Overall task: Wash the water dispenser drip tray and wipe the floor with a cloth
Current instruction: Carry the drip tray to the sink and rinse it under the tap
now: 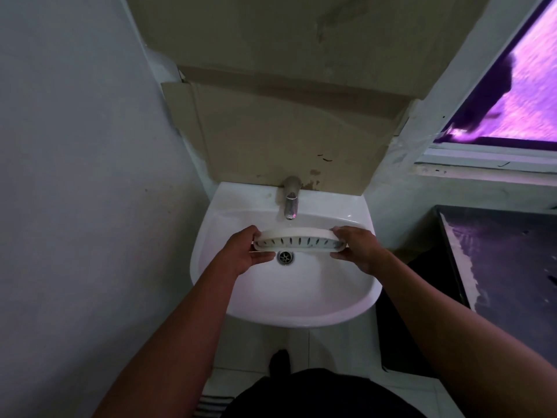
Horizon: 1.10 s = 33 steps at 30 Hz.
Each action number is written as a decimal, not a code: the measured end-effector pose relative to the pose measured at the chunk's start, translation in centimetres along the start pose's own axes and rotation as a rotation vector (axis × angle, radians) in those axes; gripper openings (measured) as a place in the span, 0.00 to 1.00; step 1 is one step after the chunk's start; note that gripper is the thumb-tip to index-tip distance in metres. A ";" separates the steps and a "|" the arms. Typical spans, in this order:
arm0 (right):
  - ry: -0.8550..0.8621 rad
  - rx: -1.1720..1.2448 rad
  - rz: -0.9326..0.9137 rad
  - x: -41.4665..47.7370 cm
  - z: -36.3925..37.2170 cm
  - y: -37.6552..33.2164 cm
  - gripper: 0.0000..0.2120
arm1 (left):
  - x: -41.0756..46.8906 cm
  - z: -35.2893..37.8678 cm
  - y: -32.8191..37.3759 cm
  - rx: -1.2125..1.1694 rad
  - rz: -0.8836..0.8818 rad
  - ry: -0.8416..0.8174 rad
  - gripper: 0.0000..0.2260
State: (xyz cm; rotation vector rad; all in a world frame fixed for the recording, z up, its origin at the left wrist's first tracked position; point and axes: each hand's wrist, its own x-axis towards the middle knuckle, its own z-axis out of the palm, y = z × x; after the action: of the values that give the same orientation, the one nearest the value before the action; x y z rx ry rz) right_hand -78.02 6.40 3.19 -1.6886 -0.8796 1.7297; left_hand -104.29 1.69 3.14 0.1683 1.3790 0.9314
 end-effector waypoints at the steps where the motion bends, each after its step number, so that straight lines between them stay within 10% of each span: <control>1: -0.001 0.028 0.001 0.1 0.0 0.0 0.07 | 0.0 -0.1 0.0 -0.025 -0.003 -0.006 0.06; 33: 0.123 0.324 0.018 -4.3 -10.2 1.5 0.15 | 0.6 10.3 -4.5 0.181 0.288 0.133 0.08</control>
State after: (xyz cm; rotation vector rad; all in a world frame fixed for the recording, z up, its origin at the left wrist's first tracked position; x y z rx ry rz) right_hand -67.54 2.84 4.82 -1.5686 -0.4986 1.6564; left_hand -93.18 3.31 2.38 0.4582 1.5899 1.0692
